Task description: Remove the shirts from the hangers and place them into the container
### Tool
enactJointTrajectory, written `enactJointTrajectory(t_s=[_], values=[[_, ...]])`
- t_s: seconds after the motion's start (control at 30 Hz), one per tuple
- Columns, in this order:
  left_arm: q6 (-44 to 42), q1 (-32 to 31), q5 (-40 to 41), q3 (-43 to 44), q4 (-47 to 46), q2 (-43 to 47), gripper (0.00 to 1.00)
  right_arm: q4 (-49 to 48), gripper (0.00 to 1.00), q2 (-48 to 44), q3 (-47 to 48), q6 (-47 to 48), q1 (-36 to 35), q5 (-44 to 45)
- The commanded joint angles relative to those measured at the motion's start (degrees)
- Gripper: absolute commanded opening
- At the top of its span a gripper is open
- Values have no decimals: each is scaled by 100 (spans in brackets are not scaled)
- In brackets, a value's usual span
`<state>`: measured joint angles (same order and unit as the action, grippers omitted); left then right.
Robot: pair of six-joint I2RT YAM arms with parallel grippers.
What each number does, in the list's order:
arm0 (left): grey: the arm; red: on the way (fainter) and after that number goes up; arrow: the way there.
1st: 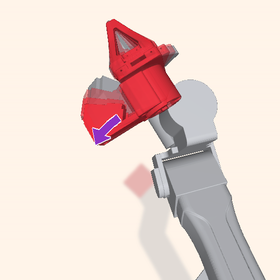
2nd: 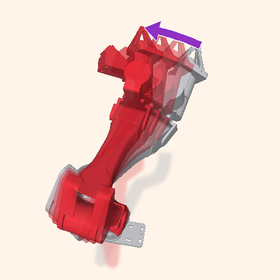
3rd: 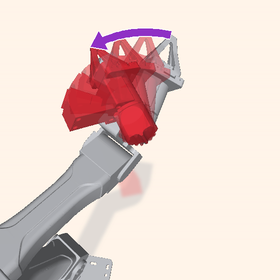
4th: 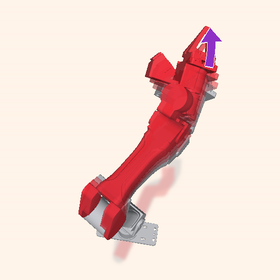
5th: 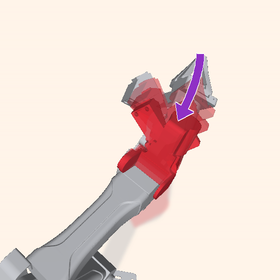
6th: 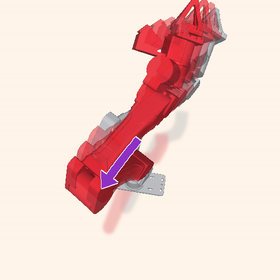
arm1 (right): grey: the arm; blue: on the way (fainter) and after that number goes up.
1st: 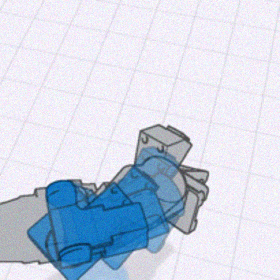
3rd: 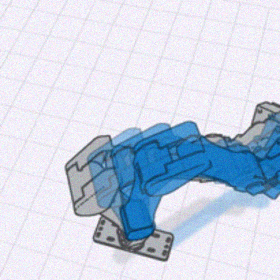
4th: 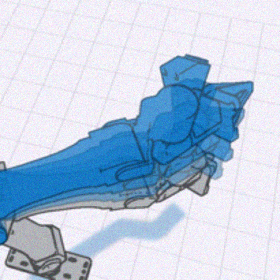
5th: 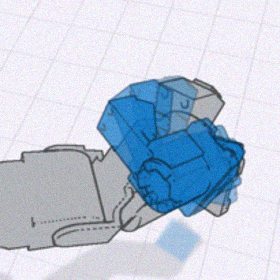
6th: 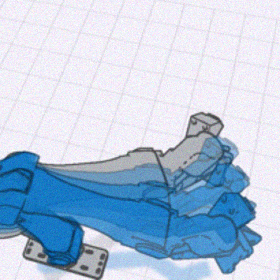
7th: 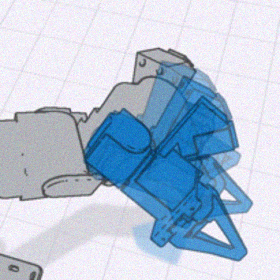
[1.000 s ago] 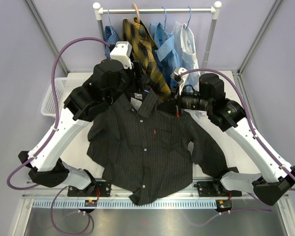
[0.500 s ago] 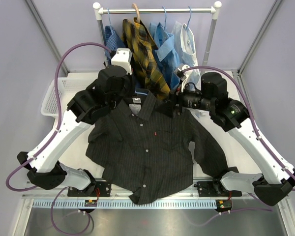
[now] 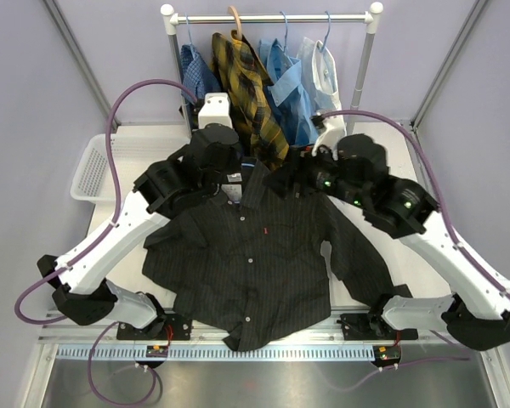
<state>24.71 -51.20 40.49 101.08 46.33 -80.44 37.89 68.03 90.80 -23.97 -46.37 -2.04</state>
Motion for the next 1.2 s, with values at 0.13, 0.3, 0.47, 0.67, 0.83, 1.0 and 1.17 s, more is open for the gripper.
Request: enactJointTrajectory(t_s=[0.13, 0.3, 0.47, 0.67, 0.83, 1.0, 1.17], values=[[421, -144, 679, 176, -467, -59, 0, -89, 75, 553, -177, -1329, -767, 2205], [429, -224, 820, 96, -467, -15, 0, -62, 73, 984, 51, -1488, -1023, 2586], [438, -268, 838, 0, -458, 37, 0, -1, 72, 1352, 279, -1576, -1094, 2735], [254, -312, 812, -53, -475, 125, 0, 25, 22, 1406, 254, -1576, -1111, 3175], [-219, -312, 881, -176, -475, 353, 0, 631, 0, 1117, 263, -1541, -1094, 3684], [-607, -303, 856, -790, -467, 950, 0, 1105, 0, 449, -1, -1453, -831, 3905], [-652, -294, 741, -1458, -449, 1592, 0, 1520, 0, -210, -457, -1401, -348, 3773]])
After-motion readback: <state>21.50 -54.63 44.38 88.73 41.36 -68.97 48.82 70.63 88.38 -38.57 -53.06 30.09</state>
